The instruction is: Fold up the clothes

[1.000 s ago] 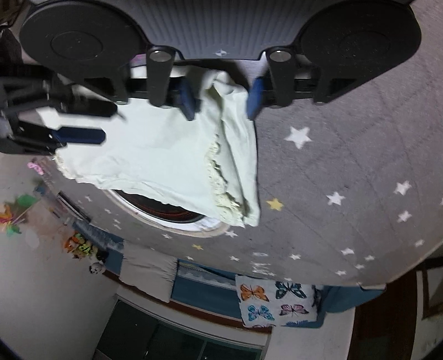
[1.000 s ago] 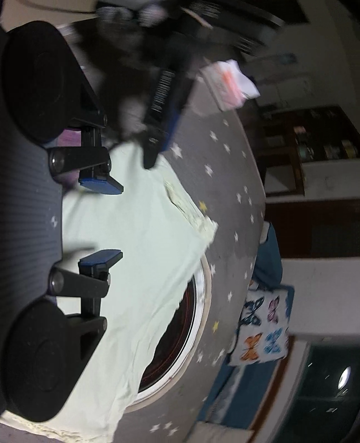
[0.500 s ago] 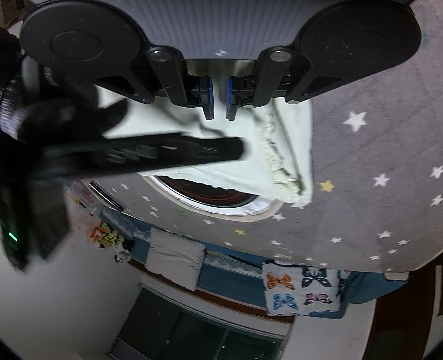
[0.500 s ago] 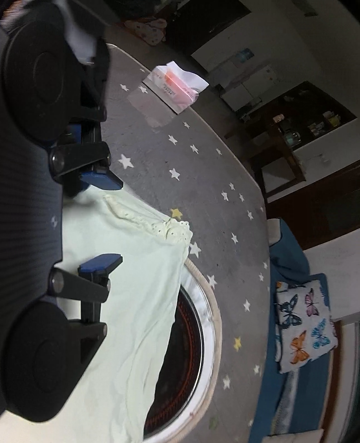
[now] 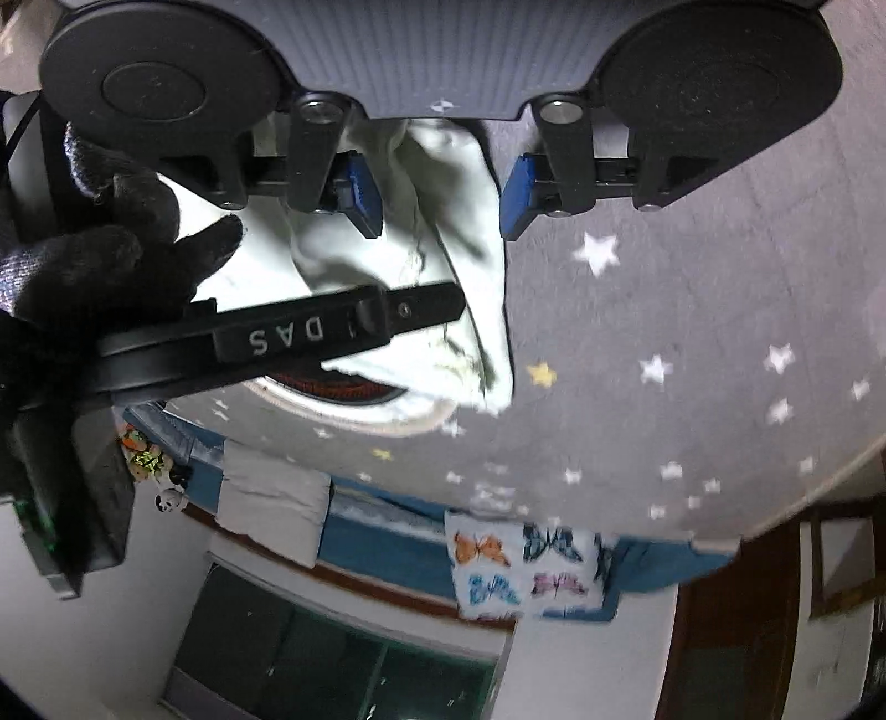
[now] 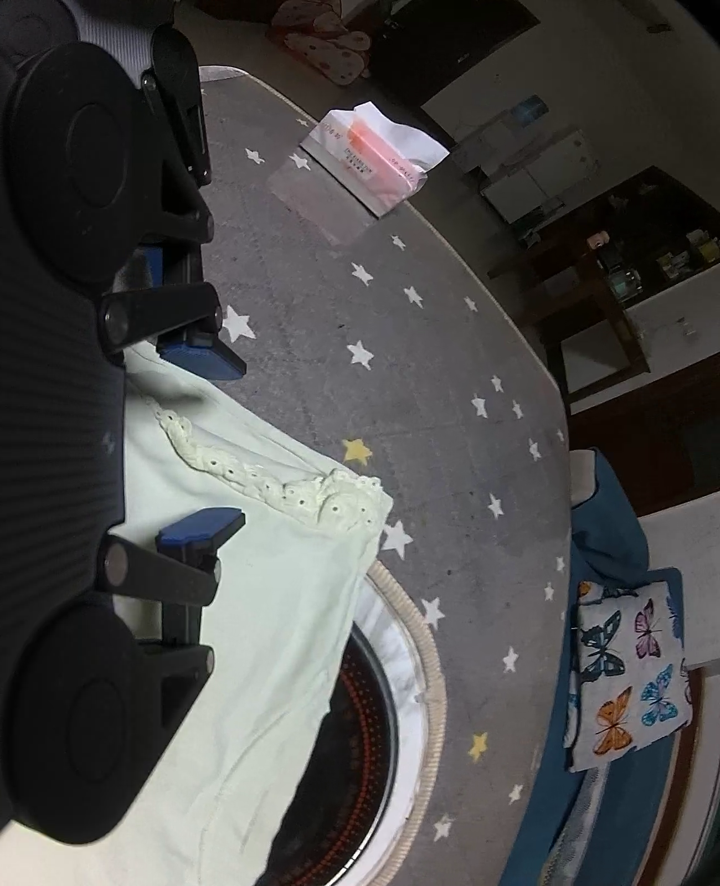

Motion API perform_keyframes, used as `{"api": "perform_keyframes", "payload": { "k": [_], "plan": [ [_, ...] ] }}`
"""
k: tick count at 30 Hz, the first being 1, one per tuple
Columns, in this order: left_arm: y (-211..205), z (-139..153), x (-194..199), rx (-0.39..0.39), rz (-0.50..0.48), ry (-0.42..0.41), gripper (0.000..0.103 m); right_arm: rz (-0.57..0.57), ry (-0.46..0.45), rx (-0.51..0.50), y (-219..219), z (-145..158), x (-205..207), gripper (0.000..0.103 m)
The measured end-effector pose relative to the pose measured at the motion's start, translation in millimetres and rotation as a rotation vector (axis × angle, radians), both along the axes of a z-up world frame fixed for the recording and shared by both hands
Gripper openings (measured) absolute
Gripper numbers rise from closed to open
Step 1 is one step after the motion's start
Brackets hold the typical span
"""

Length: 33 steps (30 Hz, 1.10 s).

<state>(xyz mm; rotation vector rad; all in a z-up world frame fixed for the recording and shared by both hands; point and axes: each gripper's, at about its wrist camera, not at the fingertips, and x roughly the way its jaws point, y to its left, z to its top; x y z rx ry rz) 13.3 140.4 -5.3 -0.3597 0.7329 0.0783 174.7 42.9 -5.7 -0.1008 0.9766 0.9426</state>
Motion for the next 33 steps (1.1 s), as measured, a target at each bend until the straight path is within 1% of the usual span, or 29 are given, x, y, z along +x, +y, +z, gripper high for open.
{"api": "perform_keyframes", "payload": {
  "k": [2,3,4,5,6,9,11,13,14,17,18,19,21,22,23,26,28,29,30,31,32,33],
  "plan": [
    [0.2,-4.9,3.4,-0.043,-0.004,0.021,0.05,-0.004,0.003,-0.012,2.4,-1.1,-0.6,0.052],
    [-0.5,-6.3,4.0,-0.054,-0.005,0.022,0.048,-0.004,0.004,-0.015,3.4,-1.1,-0.9,0.053],
    [-1.1,-7.7,4.6,-0.065,-0.006,0.022,0.043,-0.003,0.005,-0.018,4.5,-1.0,-1.2,0.054],
    [-2.5,-7.9,5.3,-0.08,-0.011,0.021,0.035,-0.002,0.003,-0.021,6.1,-0.6,-1.8,0.056],
    [-2.8,-8.2,6.4,-0.113,-0.022,0.023,0.018,0.0,0.001,-0.024,7.7,0.0,-2.4,0.056],
    [-5.5,-6.3,7.7,-0.151,-0.033,0.009,0.014,0.006,-0.003,-0.034,11.9,0.8,-3.4,0.056],
    [-7.6,-4.7,8.3,-0.17,-0.038,-0.002,0.013,0.007,-0.007,-0.043,14.6,1.3,-3.7,0.057],
    [-11.7,-3.1,7.4,-0.147,-0.034,-0.002,0.013,0.002,-0.015,-0.057,16.0,1.6,-3.6,0.057],
    [-14.1,-2.5,5.8,-0.122,-0.031,-0.007,0.013,-0.001,-0.023,-0.066,16.6,1.5,-3.8,0.057],
    [-13.1,0.2,-0.4,-0.065,0.001,-0.009,0.015,-0.003,-0.015,-0.067,15.1,0.7,-2.4,0.057],
    [-12.1,1.0,-3.1,-0.051,0.016,-0.009,0.021,-0.001,-0.005,-0.061,14.0,0.2,-1.3,0.057],
    [-11.1,1.9,-5.8,-0.037,0.031,-0.009,0.034,0.0,0.004,-0.054,13.0,-0.4,-0.2,0.057],
    [-11.8,3.7,-10.6,0.011,0.07,-0.016,0.049,-0.006,0.01,-0.054,11.8,-2.1,1.0,0.057],
    [-12.6,4.4,-12.2,0.035,0.086,-0.02,0.051,-0.004,0.018,-0.047,11.4,-3.0,1.7,0.057],
    [-12.2,3.1,-11.5,0.035,0.092,-0.01,0.052,-0.005,0.029,-0.042,10.9,-3.9,2.2,0.057],
    [-9.4,-3.7,-5.9,0.004,0.1,0.038,0.054,-0.01,0.03,-0.045,11.9,-4.3,1.8,0.057],
    [-9.1,-6.3,-2.3,-0.018,0.101,0.039,0.052,-0.01,0.027,-0.048,13.0,-4.0,0.9,0.057],
    [-9.4,-7.0,0.6,-0.032,0.094,0.038,0.048,-0.01,0.025,-0.049,13.5,-3.6,0.3,0.057],
    [-8.3,-8.2,2.3,-0.064,0.081,0.041,0.028,-0.01,0.022,-0.051,14.0,-3.3,-0.3,0.057],
    [-6.4,-9.1,3.6,-0.107,0.068,0.044,0.017,-0.009,0.019,-0.053,14.4,-3.0,-1.0,0.057],
    [-6.9,-8.4,4.3,-0.128,0.063,0.039,0.016,-0.008,0.016,-0.057,15.0,-2.8,-1.7,0.057],
    [-8.4,-7.0,4.7,-0.138,0.06,0.032,0.013,-0.005,0.014,-0.06,15.7,-2.7,-2.2,0.057]
  ]
}}
